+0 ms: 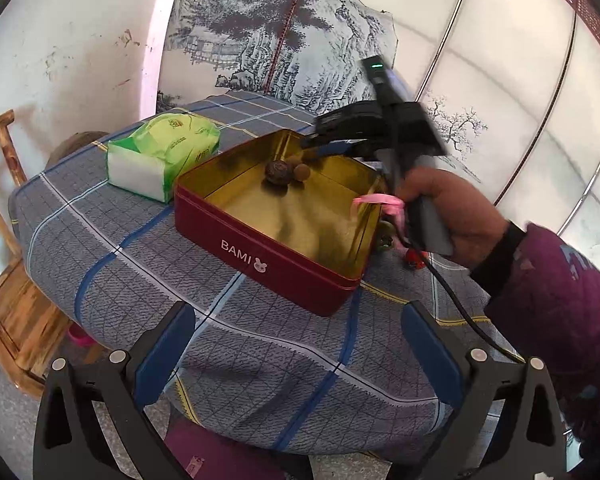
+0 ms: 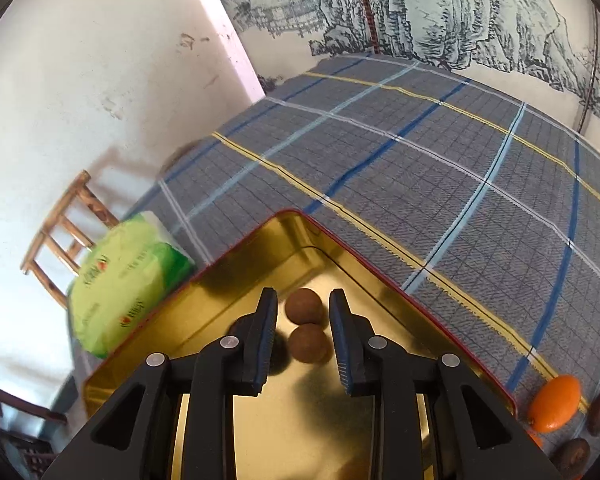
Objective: Organize fruits
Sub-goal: 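Lower the two brown balls into the tin and open the right gripper, then grasp the red tomato with the right gripper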
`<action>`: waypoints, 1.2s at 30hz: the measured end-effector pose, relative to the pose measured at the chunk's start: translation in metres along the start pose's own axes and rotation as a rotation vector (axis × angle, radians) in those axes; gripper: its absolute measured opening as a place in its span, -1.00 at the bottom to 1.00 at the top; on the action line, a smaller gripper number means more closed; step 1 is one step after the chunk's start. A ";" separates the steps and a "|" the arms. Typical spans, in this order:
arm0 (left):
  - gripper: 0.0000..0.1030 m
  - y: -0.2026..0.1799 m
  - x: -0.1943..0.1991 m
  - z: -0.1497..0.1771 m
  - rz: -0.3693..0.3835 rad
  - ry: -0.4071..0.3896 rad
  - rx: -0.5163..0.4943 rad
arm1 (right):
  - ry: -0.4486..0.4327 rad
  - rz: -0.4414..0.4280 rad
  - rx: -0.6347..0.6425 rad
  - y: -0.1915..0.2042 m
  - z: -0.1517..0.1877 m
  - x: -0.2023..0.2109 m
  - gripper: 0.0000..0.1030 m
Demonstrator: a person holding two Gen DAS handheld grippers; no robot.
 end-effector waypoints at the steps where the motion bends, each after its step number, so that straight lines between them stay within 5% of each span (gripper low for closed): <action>1: 0.97 0.000 0.001 0.000 0.006 -0.002 0.002 | -0.029 -0.007 -0.001 -0.002 0.001 0.013 -0.43; 8: 0.97 -0.009 -0.003 0.003 0.028 0.020 -0.017 | -0.181 0.081 0.049 -0.054 0.064 0.114 -0.33; 16: 0.97 -0.031 -0.017 0.011 0.060 0.090 -0.083 | -0.144 0.201 -0.065 -0.128 0.172 0.169 -0.32; 25: 0.97 -0.057 -0.006 0.012 0.034 0.069 -0.206 | -0.134 0.123 0.042 -0.092 0.169 0.146 -0.18; 28: 0.97 -0.057 -0.008 0.012 0.029 0.078 -0.209 | -0.115 0.114 0.094 -0.076 0.166 0.132 -0.03; 36: 0.97 -0.054 -0.018 0.015 0.024 0.114 -0.195 | -0.051 0.147 0.158 -0.071 0.159 0.100 -0.04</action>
Point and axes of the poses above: each gripper's, at about its wrist camera, not at the fingertips, and x roughly against the way its jaws point, y to its left, z to its underside, the point moved 8 cm from there along -x, roughly the way its jaws point, and after that the axes turned 3 degrees about z, right-handed, at the moved point
